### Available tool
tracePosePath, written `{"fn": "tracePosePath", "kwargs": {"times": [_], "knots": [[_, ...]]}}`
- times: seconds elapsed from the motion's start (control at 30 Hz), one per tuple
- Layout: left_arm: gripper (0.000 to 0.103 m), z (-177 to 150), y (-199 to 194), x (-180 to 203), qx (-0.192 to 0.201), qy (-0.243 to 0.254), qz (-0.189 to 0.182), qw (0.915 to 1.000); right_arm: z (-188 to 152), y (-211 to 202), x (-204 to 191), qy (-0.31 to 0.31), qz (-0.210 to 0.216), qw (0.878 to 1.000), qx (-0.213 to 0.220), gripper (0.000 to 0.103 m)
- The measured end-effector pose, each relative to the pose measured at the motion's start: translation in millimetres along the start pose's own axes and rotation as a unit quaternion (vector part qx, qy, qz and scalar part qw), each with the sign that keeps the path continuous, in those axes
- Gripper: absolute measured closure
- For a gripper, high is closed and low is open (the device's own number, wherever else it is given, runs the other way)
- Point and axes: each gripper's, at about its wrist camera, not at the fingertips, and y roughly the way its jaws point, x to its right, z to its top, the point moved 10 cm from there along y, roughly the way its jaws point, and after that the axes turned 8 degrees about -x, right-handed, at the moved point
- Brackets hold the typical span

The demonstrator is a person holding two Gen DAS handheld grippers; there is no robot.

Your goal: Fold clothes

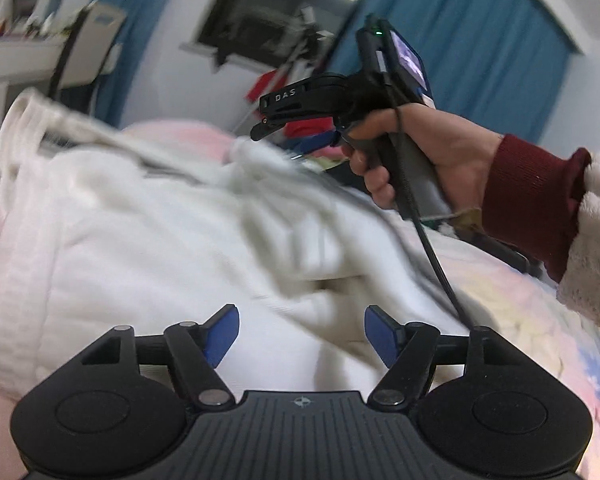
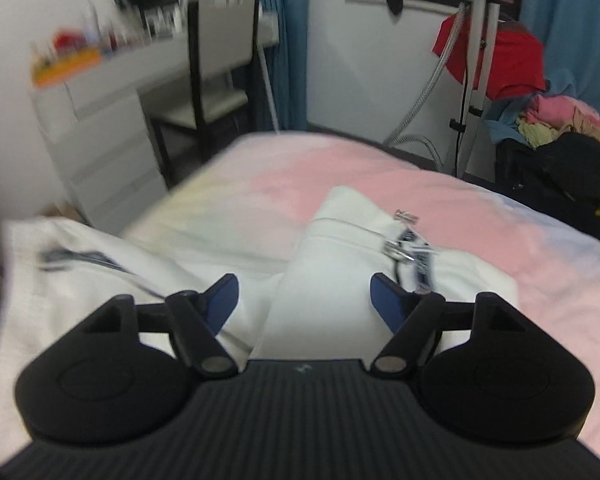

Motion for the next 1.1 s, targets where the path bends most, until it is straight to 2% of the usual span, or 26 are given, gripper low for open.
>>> {"fn": "tracePosePath", "kwargs": {"times": [0.07, 0.1, 0.13, 0.17, 0.2, 0.3, 0.47, 0.6, 0.7, 0.8, 0.93, 1.03, 1.1], "knots": [[0.032, 0, 2, -10, 0.001, -0.013, -0.003, 0.9999, -2, 26, 5, 0.001, -0.034, 0.999, -0.021, 0.04], [0.032, 1, 2, -11, 0.004, -0.013, -0.003, 0.9999, -3, 37, 8, 0.003, -0.048, 0.998, -0.03, 0.041], [0.032, 2, 2, -12, 0.006, -0.013, -0.002, 0.9999, -4, 44, 11, 0.016, -0.046, 0.998, -0.035, 0.051], [0.032, 2, 2, -13, 0.008, -0.012, -0.002, 0.9999, -4, 49, 14, 0.029, -0.043, 0.998, -0.038, 0.078], [0.032, 2, 2, -13, 0.01, -0.01, 0.0, 0.9999, -5, 46, 17, 0.042, -0.035, 0.998, -0.034, 0.088], [0.031, 0, 0, -13, 0.015, -0.005, 0.004, 0.9999, 0, 22, 25, 0.079, -0.008, 0.997, 0.01, 0.095], [0.031, 4, 5, -6, 0.022, -0.003, 0.013, 0.9997, 3, -55, 72, 0.141, -0.028, 0.986, 0.08, 0.097], [0.031, 6, -7, 2, 0.036, 0.002, 0.015, 0.9992, -13, -135, 133, 0.201, -0.062, 0.967, 0.141, 0.098], [0.031, 7, -16, 8, 0.048, 0.01, 0.018, 0.9987, -46, -197, 188, 0.258, -0.091, 0.945, 0.182, 0.098], [0.031, 5, -24, 16, 0.051, 0.014, 0.018, 0.9984, -103, -255, 251, 0.329, -0.12, 0.911, 0.218, 0.098], [0.031, 2, -32, 25, 0.049, 0.02, 0.02, 0.9984, -214, -309, 319, 0.441, -0.138, 0.848, 0.259, 0.098], [0.031, -3, -33, 30, 0.032, 0.015, 0.019, 0.9992, -307, -314, 346, 0.526, -0.134, 0.799, 0.26, 0.097], [0.03, -6, -37, 31, 0.027, 0.01, 0.019, 0.9994, -369, -305, 347, 0.584, -0.117, 0.763, 0.25, 0.097]]}}
